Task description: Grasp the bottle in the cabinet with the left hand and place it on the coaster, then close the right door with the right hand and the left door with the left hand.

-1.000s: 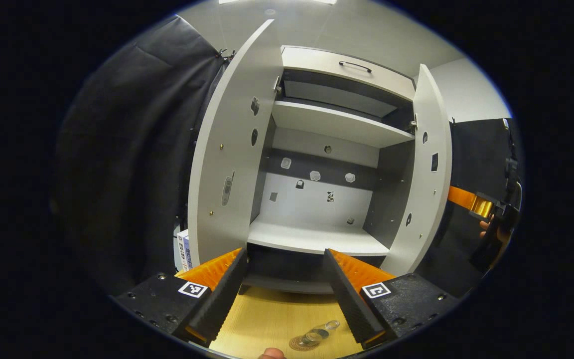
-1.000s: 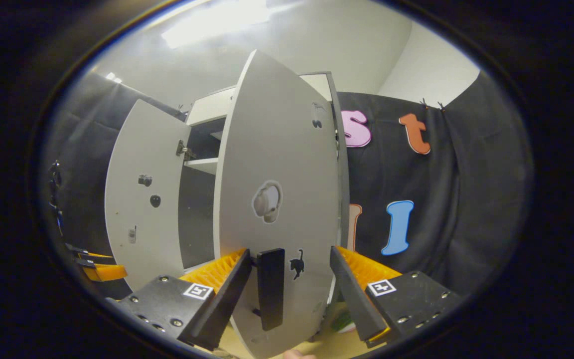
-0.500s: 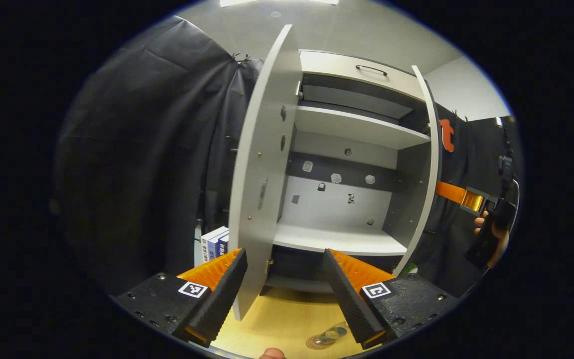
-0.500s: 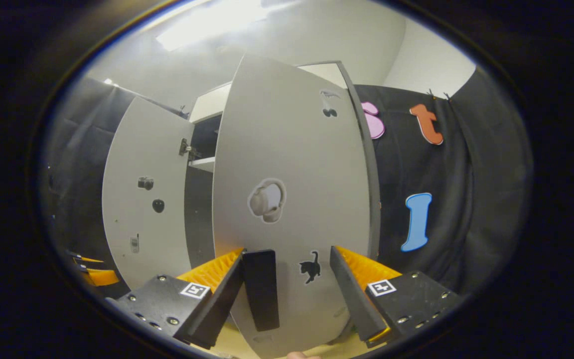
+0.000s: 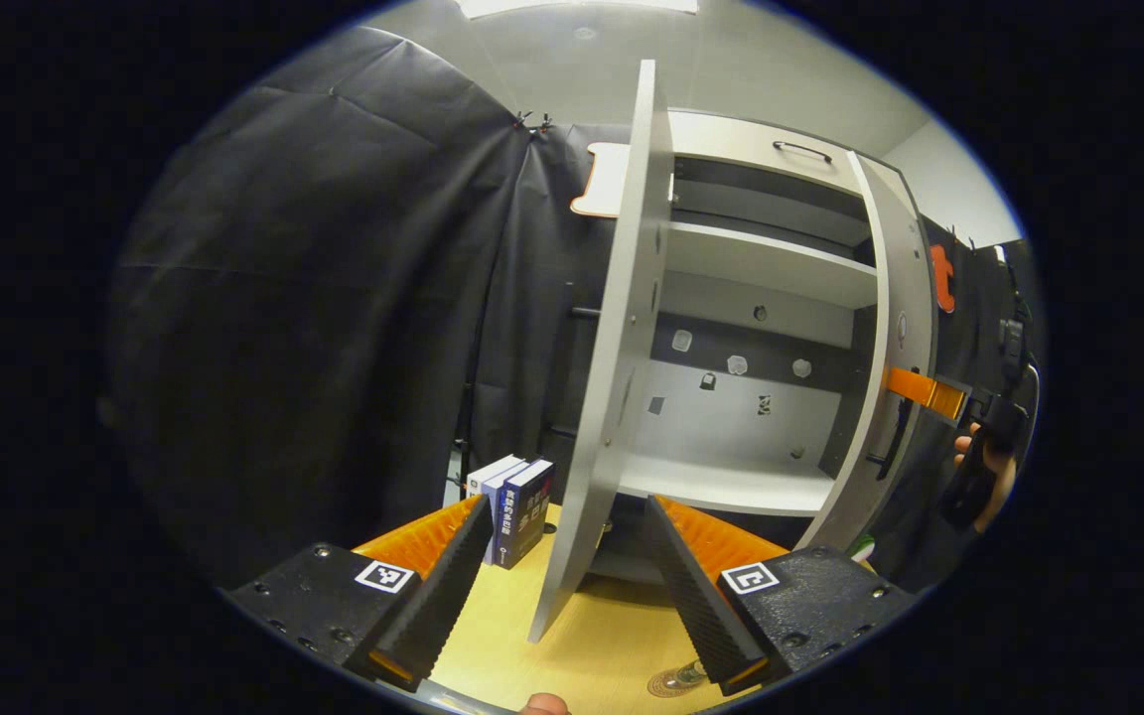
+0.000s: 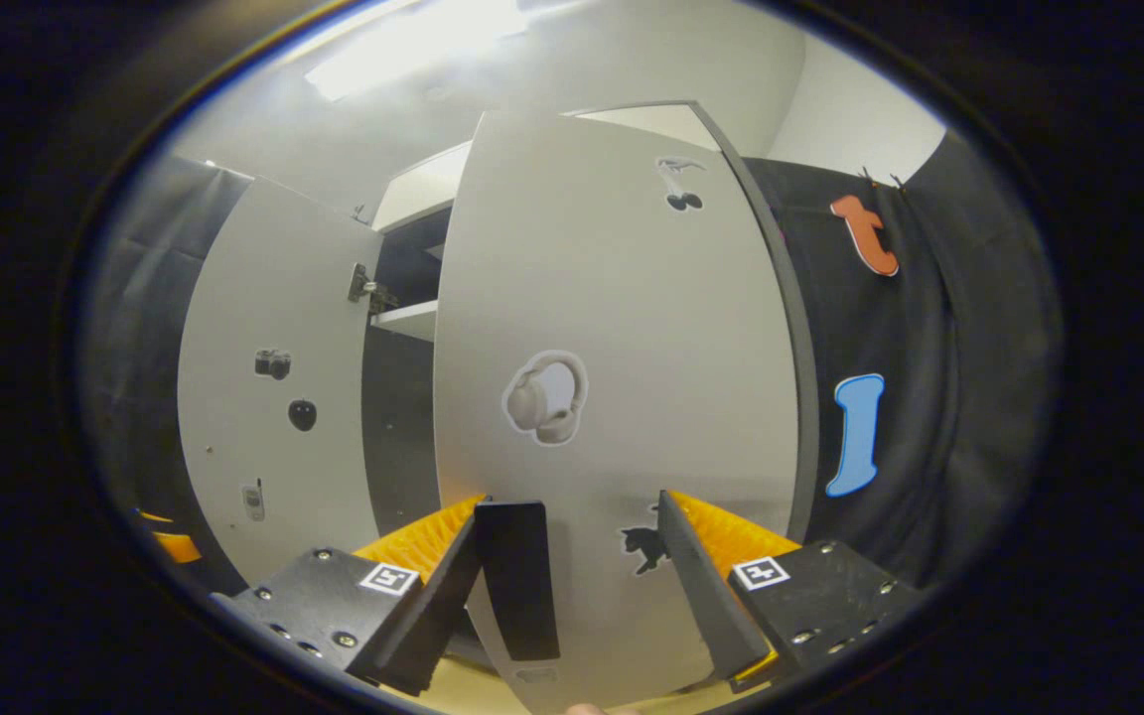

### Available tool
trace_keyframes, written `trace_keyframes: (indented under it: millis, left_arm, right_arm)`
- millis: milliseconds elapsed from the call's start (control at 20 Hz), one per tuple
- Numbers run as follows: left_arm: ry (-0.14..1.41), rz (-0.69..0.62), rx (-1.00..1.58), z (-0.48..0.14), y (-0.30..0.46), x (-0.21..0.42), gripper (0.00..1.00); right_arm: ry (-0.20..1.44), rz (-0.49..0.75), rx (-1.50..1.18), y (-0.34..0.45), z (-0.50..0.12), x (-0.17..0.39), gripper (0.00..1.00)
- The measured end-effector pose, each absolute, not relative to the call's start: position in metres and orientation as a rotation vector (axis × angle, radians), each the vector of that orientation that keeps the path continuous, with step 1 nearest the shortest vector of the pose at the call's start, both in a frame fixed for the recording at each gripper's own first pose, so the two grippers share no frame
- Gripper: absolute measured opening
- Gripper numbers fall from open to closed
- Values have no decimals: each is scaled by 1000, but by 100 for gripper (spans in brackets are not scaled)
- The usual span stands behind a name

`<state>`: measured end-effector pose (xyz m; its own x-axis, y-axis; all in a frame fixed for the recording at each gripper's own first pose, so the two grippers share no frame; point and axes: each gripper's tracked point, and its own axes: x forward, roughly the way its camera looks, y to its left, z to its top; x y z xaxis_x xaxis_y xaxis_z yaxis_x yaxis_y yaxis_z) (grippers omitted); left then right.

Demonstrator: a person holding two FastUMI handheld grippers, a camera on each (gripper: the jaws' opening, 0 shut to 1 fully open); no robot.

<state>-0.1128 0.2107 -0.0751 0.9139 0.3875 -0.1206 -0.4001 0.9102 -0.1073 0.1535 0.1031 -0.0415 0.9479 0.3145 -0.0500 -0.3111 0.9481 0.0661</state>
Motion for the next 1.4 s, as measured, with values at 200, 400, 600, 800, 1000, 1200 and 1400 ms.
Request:
trace_keyframes:
  millis: [200,400,600,800,1000,1200,1400]
  left_arm:
    - [80,437,-135,-72,229,-113,97]
    - [77,447,-134,-72,243,-113,96]
    - [79,450,-121,-71,258,-113,97]
    - [78,449,-124,-68,272,-110,97]
    - [70,448,-121,-64,284,-110,94]
    - [84,455,-118,-67,297,-111,96]
    - [65,447,-123,-59,304,-105,97]
  right_arm:
    - [70,311,85,111,-46,163,97]
    - [67,292,80,118,-48,169,99]
    - [65,267,86,122,-49,180,99]
    - [65,233,87,125,-51,183,99]
    - [50,204,64,128,-52,187,99]
    - [45,170,47,130,-54,189,99]
    - [33,143,37,130,-55,191,99]
